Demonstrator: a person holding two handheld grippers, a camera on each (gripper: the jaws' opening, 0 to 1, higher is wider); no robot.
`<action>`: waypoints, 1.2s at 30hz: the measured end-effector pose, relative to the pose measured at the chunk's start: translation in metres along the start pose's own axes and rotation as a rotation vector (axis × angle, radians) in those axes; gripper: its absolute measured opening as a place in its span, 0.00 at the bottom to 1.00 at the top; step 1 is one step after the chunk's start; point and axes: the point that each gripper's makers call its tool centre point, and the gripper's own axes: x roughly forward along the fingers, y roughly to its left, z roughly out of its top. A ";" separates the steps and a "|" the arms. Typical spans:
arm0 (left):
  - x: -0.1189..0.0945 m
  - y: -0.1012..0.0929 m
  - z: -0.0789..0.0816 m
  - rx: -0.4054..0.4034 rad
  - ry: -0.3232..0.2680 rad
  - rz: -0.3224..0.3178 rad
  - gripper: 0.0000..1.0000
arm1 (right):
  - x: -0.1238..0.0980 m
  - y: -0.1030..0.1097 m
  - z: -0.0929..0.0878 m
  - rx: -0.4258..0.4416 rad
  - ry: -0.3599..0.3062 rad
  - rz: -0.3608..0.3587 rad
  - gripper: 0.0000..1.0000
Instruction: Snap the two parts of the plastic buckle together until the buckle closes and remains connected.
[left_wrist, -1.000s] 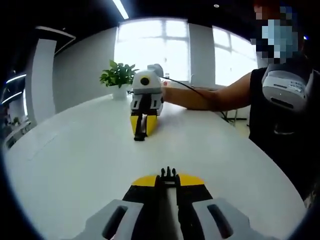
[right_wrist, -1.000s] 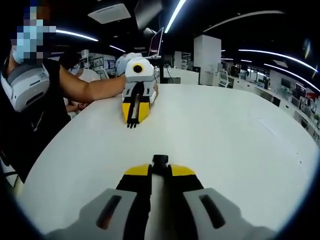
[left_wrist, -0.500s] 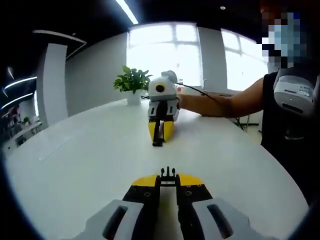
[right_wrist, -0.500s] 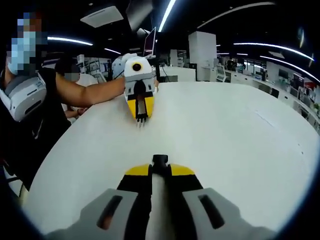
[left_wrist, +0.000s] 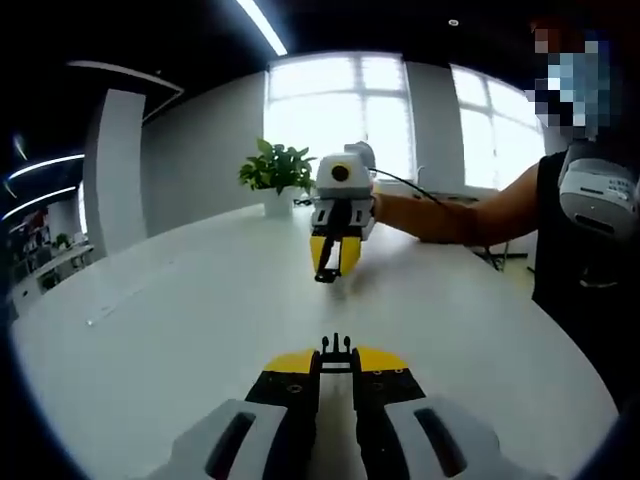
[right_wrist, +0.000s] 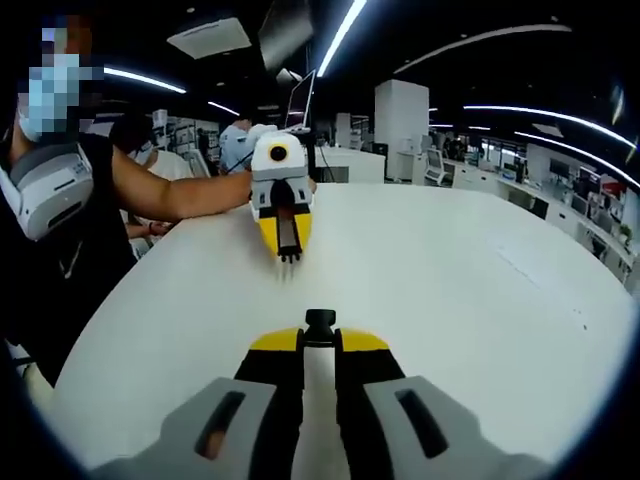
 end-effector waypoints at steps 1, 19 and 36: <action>-0.001 0.003 0.000 0.000 -0.001 0.010 0.11 | -0.001 0.000 0.000 -0.018 0.005 -0.009 0.09; -0.014 0.036 0.002 0.039 -0.016 0.160 0.10 | -0.040 -0.028 0.000 -0.028 -0.025 -0.098 0.09; -0.018 0.040 0.029 -0.034 -0.079 0.064 0.10 | -0.060 -0.043 -0.003 0.019 -0.065 -0.136 0.09</action>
